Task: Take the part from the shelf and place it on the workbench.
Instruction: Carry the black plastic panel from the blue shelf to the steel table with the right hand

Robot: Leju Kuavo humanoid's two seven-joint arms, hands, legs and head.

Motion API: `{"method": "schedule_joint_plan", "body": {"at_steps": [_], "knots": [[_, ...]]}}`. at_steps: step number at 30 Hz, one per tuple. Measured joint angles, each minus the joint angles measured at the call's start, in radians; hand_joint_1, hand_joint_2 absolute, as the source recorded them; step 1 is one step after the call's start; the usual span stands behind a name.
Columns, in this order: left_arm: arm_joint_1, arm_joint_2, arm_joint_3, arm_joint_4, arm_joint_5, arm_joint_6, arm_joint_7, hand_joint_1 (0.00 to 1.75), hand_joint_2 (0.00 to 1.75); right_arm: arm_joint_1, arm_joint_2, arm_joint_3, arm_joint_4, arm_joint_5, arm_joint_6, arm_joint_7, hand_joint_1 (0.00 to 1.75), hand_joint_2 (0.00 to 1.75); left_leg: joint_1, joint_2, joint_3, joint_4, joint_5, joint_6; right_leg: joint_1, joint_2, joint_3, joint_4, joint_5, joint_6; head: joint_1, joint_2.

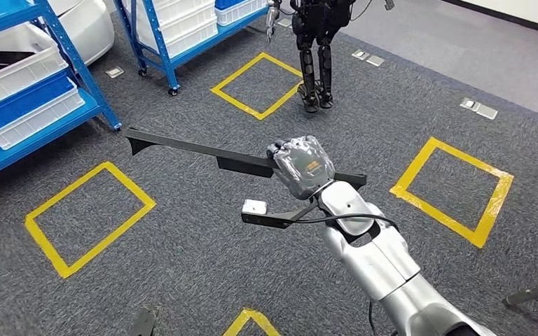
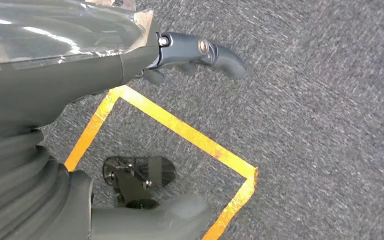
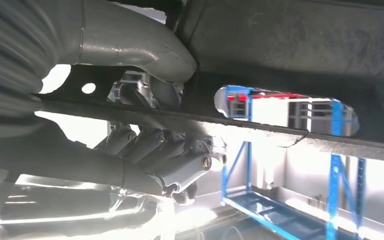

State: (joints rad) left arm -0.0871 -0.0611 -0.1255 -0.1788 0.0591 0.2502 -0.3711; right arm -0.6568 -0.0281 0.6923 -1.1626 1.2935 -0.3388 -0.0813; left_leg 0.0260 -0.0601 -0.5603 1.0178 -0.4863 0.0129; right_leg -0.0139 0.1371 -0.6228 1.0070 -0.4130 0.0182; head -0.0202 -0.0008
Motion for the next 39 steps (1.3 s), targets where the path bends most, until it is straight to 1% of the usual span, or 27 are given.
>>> {"method": "schedule_joint_plan", "body": {"at_steps": [1,3,5,7,8,9,11,12,13,15,16,18,20,21,22,23,24,25,27,29,31,32,33,35,37,38,39], "knots": [[-0.001,0.000,0.000,0.000,-0.001,0.000,0.001,0.00,1.75,-0.002,-0.002,-0.002,0.002,-0.003,0.000,0.001,1.54,1.75,-0.001,0.012,0.001,-0.007,0.006,0.007,-0.001,-0.006,-0.007,0.002,0.001,0.006,0.001,0.000],[-0.003,0.000,0.001,0.000,-0.003,0.000,0.001,0.00,1.75,-0.011,-0.005,-0.007,0.007,-0.007,-0.001,0.004,1.54,1.75,0.001,0.039,0.005,-0.021,0.017,0.021,0.004,-0.056,-0.037,0.050,-0.022,0.010,0.005,0.000],[-0.002,0.000,0.002,0.000,-0.005,-0.001,0.001,0.00,1.75,-0.020,-0.008,-0.014,0.013,-0.011,-0.003,0.007,1.54,1.75,-0.002,0.067,0.006,-0.025,0.021,0.027,0.002,-0.109,-0.099,0.176,-0.076,0.009,0.011,0.000],[-0.001,0.000,0.003,0.000,-0.006,-0.002,0.001,0.00,1.75,-0.022,-0.011,-0.021,0.019,-0.013,-0.005,0.008,1.54,1.75,-0.004,0.098,0.005,-0.024,0.020,0.027,-0.005,-0.122,-0.146,0.277,-0.105,0.018,0.013,0.000],[-0.001,-0.001,0.003,0.000,-0.006,-0.002,0.001,0.00,1.75,-0.022,-0.014,-0.023,0.023,-0.013,-0.006,0.009,1.54,1.75,-0.003,0.112,0.006,-0.024,0.020,0.026,-0.010,-0.127,-0.141,0.275,-0.099,0.027,0.013,0.000],[-0.001,-0.001,0.003,0.000,-0.006,-0.003,0.001,0.00,1.75,-0.022,-0.017,-0.025,0.026,-0.013,-0.006,0.009,1.54,1.75,-0.001,0.126,0.006,-0.023,0.018,0.023,-0.017,-0.137,-0.114,0.228,-0.080,0.039,0.013,0.000],[-0.001,0.002,0.004,0.000,-0.007,-0.003,0.001,0.00,1.75,-0.025,-0.021,-0.028,0.029,-0.013,-0.007,0.011,1.54,1.75,-0.001,0.150,0.007,-0.016,0.011,0.010,-0.025,-0.183,-0.035,0.091,-0.039,0.060,0.015,0.000],[-0.002,0.003,0.004,0.000,-0.007,-0.002,0.001,0.00,1.75,-0.027,-0.020,-0.031,0.029,-0.013,-0.009,0.014,1.54,1.75,-0.003,0.160,0.008,-0.012,0.007,0.001,-0.025,-0.200,-0.009,0.042,-0.025,0.059,0.014,0.000],[-0.002,0.005,0.005,0.000,-0.007,-0.002,0.001,0.00,1.75,-0.029,-0.021,-0.035,0.030,-0.013,-0.011,0.018,1.54,1.75,-0.006,0.169,0.008,-0.010,0.003,-0.007,-0.022,-0.208,0.001,0.021,-0.020,0.052,0.013,0.000],[-0.002,0.005,0.005,0.000,-0.008,-0.002,0.001,0.00,1.75,-0.033,-0.028,-0.049,0.033,-0.014,-0.017,0.025,1.54,1.75,-0.004,0.189,0.012,-0.013,0.002,-0.018,-0.017,-0.186,-0.005,0.019,-0.017,0.027,0.008,0.000],[-0.002,0.005,0.005,0.000,-0.008,-0.002,0.001,0.00,1.75,-0.036,-0.035,-0.058,0.034,-0.015,-0.019,0.028,1.54,1.75,0.000,0.186,0.014,-0.013,-0.001,-0.023,-0.017,-0.174,-0.006,0.019,-0.016,0.017,0.006,0.000],[-0.002,0.004,0.005,0.000,-0.009,-0.002,0.000,0.00,1.75,-0.044,-0.047,-0.079,0.036,-0.017,-0.020,0.034,1.54,1.75,0.008,0.140,-0.002,0.031,-0.039,-0.028,-0.018,-0.150,-0.007,0.017,-0.011,0.000,0.003,0.000],[0.002,0.004,0.005,0.000,-0.011,-0.002,-0.001,0.00,1.75,-0.051,-0.056,-0.100,0.038,-0.016,-0.021,0.038,1.54,1.75,0.006,0.080,-0.059,0.159,-0.112,-0.024,-0.011,-0.124,-0.008,0.017,-0.008,-0.011,-0.001,0.000],[0.004,0.004,0.005,0.000,-0.013,-0.003,-0.002,0.00,1.75,-0.053,-0.060,-0.111,0.040,-0.015,-0.021,0.040,1.54,1.75,0.003,0.068,-0.095,0.231,-0.141,-0.019,-0.005,-0.110,-0.009,0.017,-0.007,-0.016,-0.002,0.000],[0.005,0.004,0.005,0.000,-0.015,-0.004,-0.002,0.00,1.75,-0.054,-0.067,-0.120,0.042,-0.014,-0.021,0.041,1.54,1.75,-0.001,0.064,-0.121,0.278,-0.151,-0.011,0.001,-0.095,-0.009,0.017,-0.006,-0.018,-0.002,0.000],[0.005,0.004,0.005,0.000,-0.017,-0.005,-0.002,0.00,1.75,-0.055,-0.074,-0.132,0.045,-0.012,-0.021,0.042,1.54,1.75,-0.007,0.060,-0.132,0.290,-0.141,0.000,0.008,-0.080,-0.009,0.017,-0.004,-0.021,-0.002,0.000],[0.005,0.004,0.005,0.000,-0.018,-0.006,-0.002,0.00,1.75,-0.056,-0.083,-0.145,0.049,-0.011,-0.021,0.043,1.54,1.75,-0.014,0.054,-0.123,0.259,-0.110,0.014,0.014,-0.065,-0.009,0.017,-0.002,-0.023,-0.002,0.000],[0.005,0.005,0.005,0.000,-0.020,-0.007,-0.002,0.00,1.75,-0.059,-0.091,-0.158,0.053,-0.010,-0.023,0.042,1.54,1.75,-0.024,0.040,-0.098,0.198,-0.068,0.031,0.018,-0.050,-0.008,0.017,-0.001,-0.025,-0.001,0.000],[0.005,0.011,0.005,0.000,-0.024,-0.008,-0.003,0.00,1.75,-0.067,-0.106,-0.187,0.062,-0.011,-0.030,0.038,1.54,1.75,-0.038,-0.020,-0.045,0.072,-0.004,0.066,0.019,-0.023,-0.011,0.017,0.003,-0.027,0.003,0.000],[0.005,0.018,0.005,0.001,-0.026,-0.008,-0.004,0.00,1.75,-0.073,-0.119,-0.210,0.070,-0.013,-0.040,0.035,1.54,1.75,-0.046,-0.051,-0.024,0.021,0.012,0.084,0.011,0.002,-0.019,0.016,0.010,-0.023,0.001,0.000],[0.005,0.019,0.006,0.000,-0.027,-0.008,-0.004,0.00,1.75,-0.074,-0.134,-0.228,0.075,-0.014,-0.043,0.031,1.54,1.75,-0.048,-0.024,-0.014,-0.004,0.023,0.086,0.007,0.022,-0.026,0.008,0.020,-0.013,-0.004,0.000],[0.004,0.017,0.007,0.000,-0.027,-0.008,-0.005,0.00,1.75,-0.075,-0.142,-0.237,0.077,-0.014,-0.043,0.030,1.54,1.75,-0.045,-0.008,-0.005,-0.022,0.031,0.084,0.009,0.007,-0.031,0.011,0.018,-0.010,-0.003,0.000],[0.005,0.017,0.008,0.000,-0.027,-0.008,-0.005,0.00,1.75,-0.077,-0.149,-0.245,0.078,-0.014,-0.043,0.030,1.54,1.75,-0.042,0.009,0.005,-0.040,0.039,0.082,0.012,-0.024,-0.044,0.033,0.007,-0.008,-0.001,0.000],[0.006,0.015,0.010,0.000,-0.027,-0.008,-0.005,0.00,1.75,-0.084,-0.159,-0.256,0.081,-0.014,-0.043,0.031,1.54,1.75,-0.038,0.044,0.015,-0.059,0.046,0.076,0.011,-0.095,-0.094,0.133,-0.041,-0.004,0.003,0.000],[0.008,0.013,0.010,0.001,-0.028,-0.009,-0.005,0.00,1.75,-0.086,-0.167,-0.264,0.085,-0.013,-0.043,0.035,1.54,1.75,-0.036,0.080,0.016,-0.060,0.044,0.071,-0.004,-0.120,-0.147,0.241,-0.079,0.011,0.005,0.000],[0.009,0.012,0.010,0.001,-0.028,-0.009,-0.005,0.00,1.75,-0.085,-0.172,-0.269,0.087,-0.011,-0.043,0.037,1.54,1.75,-0.032,0.097,0.016,-0.059,0.042,0.065,-0.014,-0.127,-0.151,0.252,-0.078,0.024,0.004,0.000],[0.009,0.012,0.010,0.001,-0.028,-0.009,-0.005,0.00,1.75,-0.084,-0.180,-0.275,0.091,-0.010,-0.041,0.038,1.54,1.75,-0.028,0.111,0.016,-0.056,0.038,0.058,-0.024,-0.134,-0.135,0.225,-0.064,0.040,0.005,0.000]]}}
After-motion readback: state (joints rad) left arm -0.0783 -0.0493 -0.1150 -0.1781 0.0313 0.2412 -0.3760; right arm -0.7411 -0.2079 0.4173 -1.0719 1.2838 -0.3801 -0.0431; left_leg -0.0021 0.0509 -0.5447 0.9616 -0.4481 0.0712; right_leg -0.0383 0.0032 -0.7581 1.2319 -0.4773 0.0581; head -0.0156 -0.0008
